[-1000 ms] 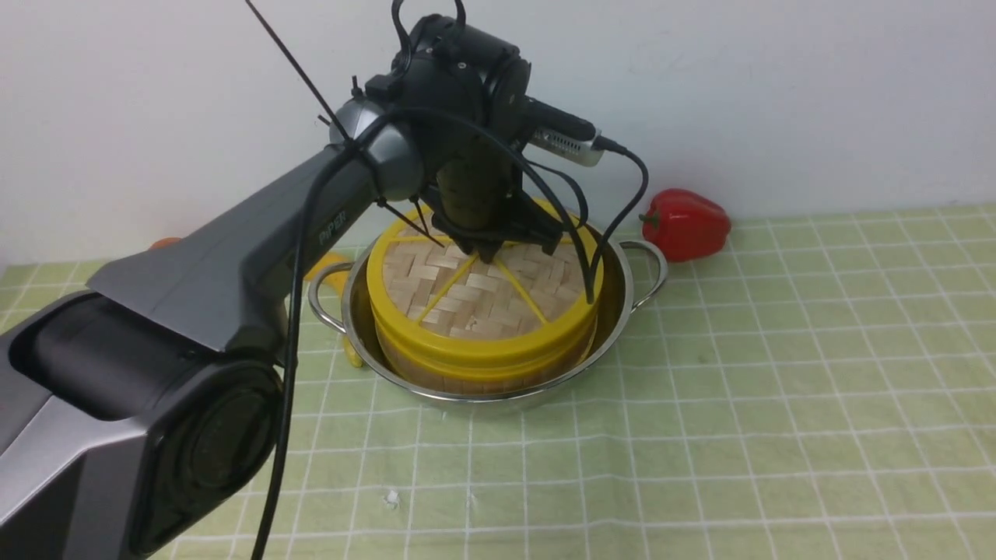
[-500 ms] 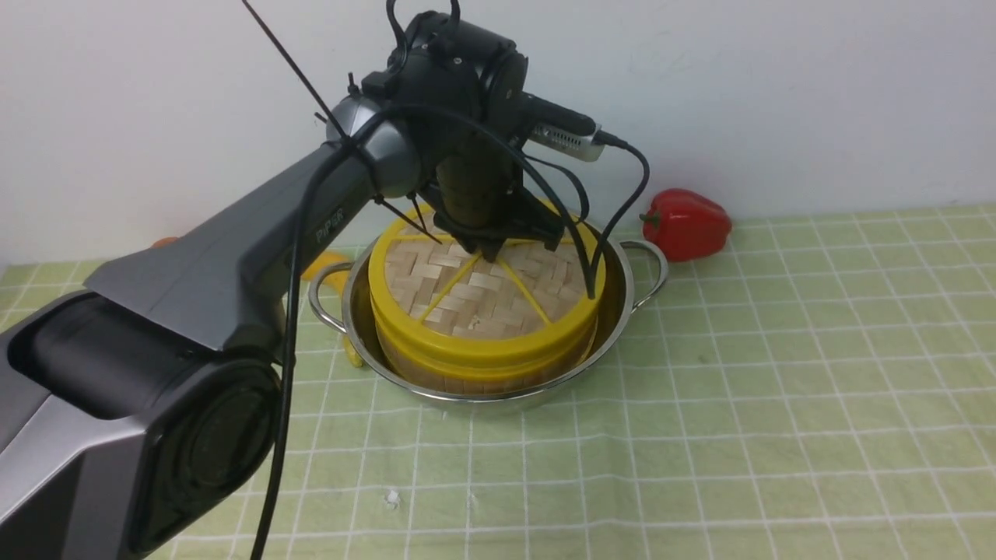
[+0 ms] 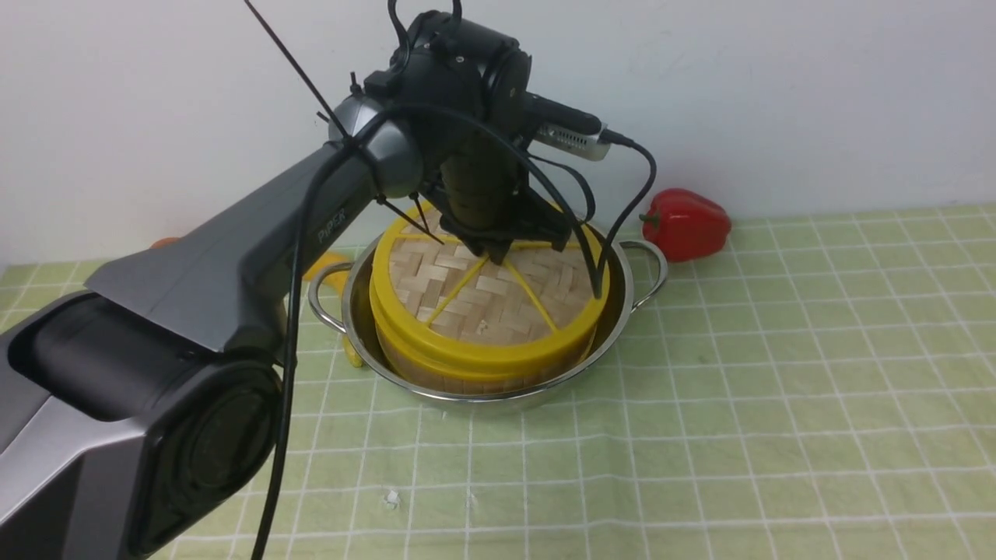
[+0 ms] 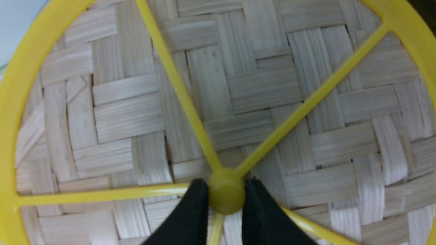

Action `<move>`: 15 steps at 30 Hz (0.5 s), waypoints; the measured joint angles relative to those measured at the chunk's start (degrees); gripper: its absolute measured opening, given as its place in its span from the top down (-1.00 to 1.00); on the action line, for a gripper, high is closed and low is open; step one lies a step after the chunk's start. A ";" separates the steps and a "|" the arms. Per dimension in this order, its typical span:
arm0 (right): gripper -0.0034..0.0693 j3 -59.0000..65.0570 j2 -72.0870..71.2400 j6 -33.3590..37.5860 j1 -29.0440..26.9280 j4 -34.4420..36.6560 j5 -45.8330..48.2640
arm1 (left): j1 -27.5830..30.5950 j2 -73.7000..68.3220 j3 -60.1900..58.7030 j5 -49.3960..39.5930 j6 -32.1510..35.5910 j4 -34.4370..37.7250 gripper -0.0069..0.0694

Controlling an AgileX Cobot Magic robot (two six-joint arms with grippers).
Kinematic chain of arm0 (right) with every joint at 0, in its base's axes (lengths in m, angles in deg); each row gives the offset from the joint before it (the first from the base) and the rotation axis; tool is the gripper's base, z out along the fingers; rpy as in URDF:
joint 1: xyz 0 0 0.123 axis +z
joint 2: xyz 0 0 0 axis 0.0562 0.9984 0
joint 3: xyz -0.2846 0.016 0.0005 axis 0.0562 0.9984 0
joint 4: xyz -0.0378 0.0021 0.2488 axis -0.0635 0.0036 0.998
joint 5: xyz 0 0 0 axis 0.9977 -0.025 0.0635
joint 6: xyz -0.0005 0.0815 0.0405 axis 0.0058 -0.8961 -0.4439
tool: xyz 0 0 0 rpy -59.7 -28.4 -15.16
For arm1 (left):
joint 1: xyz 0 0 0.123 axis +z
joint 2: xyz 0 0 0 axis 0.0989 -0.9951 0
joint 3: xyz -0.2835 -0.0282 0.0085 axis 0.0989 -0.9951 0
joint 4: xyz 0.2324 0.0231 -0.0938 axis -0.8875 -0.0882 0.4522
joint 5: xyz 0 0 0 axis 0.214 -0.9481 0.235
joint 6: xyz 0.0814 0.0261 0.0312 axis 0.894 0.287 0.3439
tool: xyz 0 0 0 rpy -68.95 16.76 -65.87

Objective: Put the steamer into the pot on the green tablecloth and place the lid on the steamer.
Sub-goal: 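Place the yellow bamboo steamer lid onto the steamer in the pot with the left gripper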

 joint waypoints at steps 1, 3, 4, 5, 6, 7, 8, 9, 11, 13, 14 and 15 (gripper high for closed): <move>-0.25 0.00 0.00 0.00 0.00 0.00 0.00 | 0.00 0.04 0.00 0.01 0.00 -0.05 0.51; -0.25 0.00 0.00 0.00 0.00 0.00 0.00 | 0.00 0.18 0.00 -0.03 0.00 -0.06 0.51; -0.25 0.00 0.00 0.00 0.00 0.00 0.00 | 0.00 0.22 0.00 -0.03 0.00 -0.12 0.51; -0.25 0.00 0.00 0.00 0.00 0.00 0.00 | 0.00 0.25 0.00 -0.03 0.00 -0.26 0.51; -0.25 0.00 0.00 0.00 0.00 0.00 0.00 | 0.00 0.38 0.00 -0.03 -0.08 -0.47 0.51; -0.25 0.00 0.00 0.00 0.00 0.00 0.00 | 0.00 0.41 0.00 -0.03 -0.23 -0.64 0.51; -0.25 0.00 0.00 0.00 0.00 0.00 0.00 | 0.00 0.41 0.00 -0.03 -0.42 -0.80 0.51; -0.25 0.00 0.00 0.00 0.00 0.00 0.00 | 0.00 0.47 0.00 0.02 -0.43 -0.84 0.51; -0.25 0.00 0.00 -0.01 0.00 0.00 0.00 | 0.00 0.59 0.00 0.02 -0.53 -1.18 0.51; -0.25 0.00 0.00 -0.01 0.00 0.00 0.00 | 0.00 0.59 0.00 0.02 -0.71 -1.34 0.51; -0.25 0.00 0.00 -0.01 0.00 0.00 0.00 | 0.00 0.59 0.00 0.02 -0.71 -1.35 0.51; -0.25 0.00 0.00 -0.01 0.00 0.00 0.00 | 0.00 0.59 0.00 0.02 -0.79 -1.40 0.51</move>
